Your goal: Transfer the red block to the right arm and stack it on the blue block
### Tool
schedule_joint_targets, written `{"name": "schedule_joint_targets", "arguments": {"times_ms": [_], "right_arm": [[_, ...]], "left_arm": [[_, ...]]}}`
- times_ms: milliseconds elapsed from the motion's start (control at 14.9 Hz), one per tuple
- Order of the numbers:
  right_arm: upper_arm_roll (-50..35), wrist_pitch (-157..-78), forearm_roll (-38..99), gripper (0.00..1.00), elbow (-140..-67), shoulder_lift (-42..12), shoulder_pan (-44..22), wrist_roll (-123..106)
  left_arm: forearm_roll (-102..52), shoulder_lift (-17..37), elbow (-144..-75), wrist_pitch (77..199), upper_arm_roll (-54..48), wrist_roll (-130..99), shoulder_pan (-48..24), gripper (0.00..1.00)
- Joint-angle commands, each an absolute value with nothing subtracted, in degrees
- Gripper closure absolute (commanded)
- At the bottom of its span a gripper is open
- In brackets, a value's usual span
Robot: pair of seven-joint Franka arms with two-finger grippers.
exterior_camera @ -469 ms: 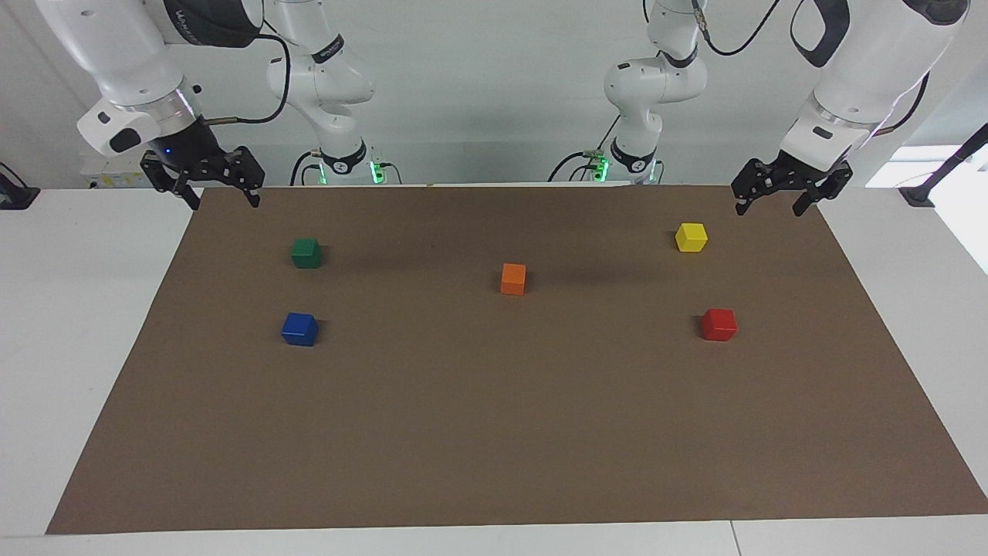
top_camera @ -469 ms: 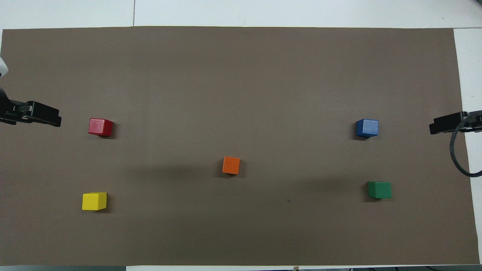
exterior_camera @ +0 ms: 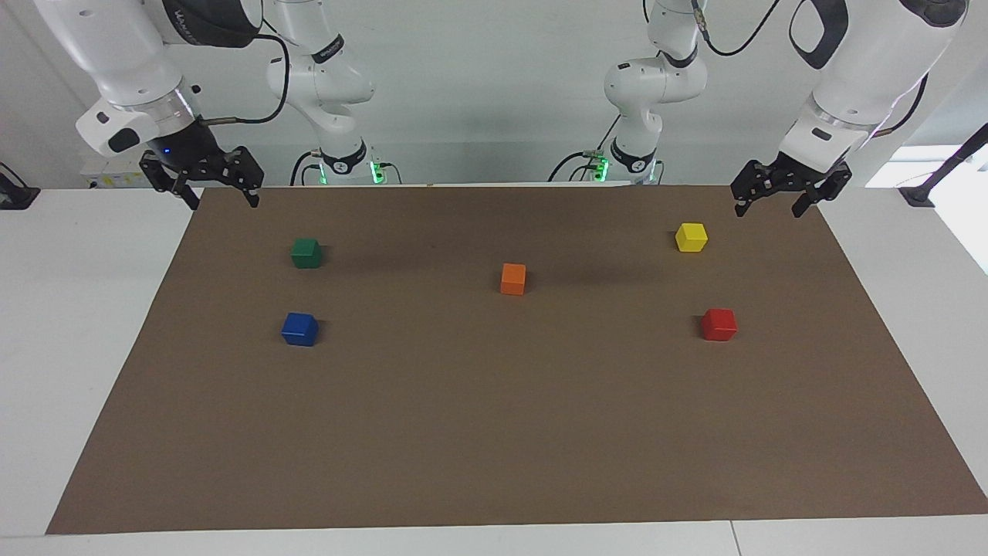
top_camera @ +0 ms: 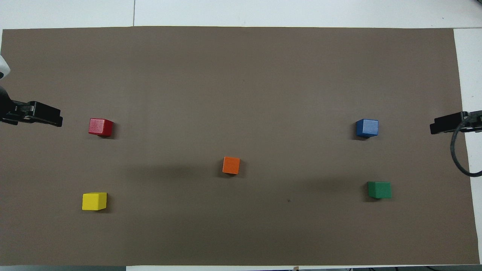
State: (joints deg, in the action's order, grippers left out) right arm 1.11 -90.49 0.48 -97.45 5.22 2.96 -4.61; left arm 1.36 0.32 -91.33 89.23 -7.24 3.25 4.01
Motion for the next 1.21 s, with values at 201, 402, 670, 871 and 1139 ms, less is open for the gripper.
{"name": "schedule_joint_targets", "arguments": {"times_ms": [201, 402, 670, 871, 1139], "right_arm": [[0.53, -90.44, -0.44, 0.00, -98.96, 6.50, 5.10, -4.57], [0.53, -92.71, 0.08, 0.00, -105.09, 8.52, 5.62, -6.32], [0.53, -102.55, 2.27, 0.00, -115.03, 9.49, 5.80, -6.59], [0.53, -106.69, 11.56, 0.00, -118.73, 7.22, 7.72, -12.37], [0.53, -106.44, 25.98, 0.00, -119.09, 2.21, 10.37, -24.32]], "left_arm": [[0.70, -1.67, -109.04, 109.03, -5.01, 2.72, 3.34, 0.00], [0.88, -0.01, -116.70, 120.91, -5.01, 2.90, 3.60, 0.00], [1.41, 5.35, -117.07, 125.93, -4.22, 4.13, 3.34, 0.00], [1.49, 7.82, -117.68, 130.60, -3.17, 6.40, 3.43, 0.00], [1.49, 11.76, -117.77, 134.29, -2.46, 8.79, 3.34, 0.00]]}}
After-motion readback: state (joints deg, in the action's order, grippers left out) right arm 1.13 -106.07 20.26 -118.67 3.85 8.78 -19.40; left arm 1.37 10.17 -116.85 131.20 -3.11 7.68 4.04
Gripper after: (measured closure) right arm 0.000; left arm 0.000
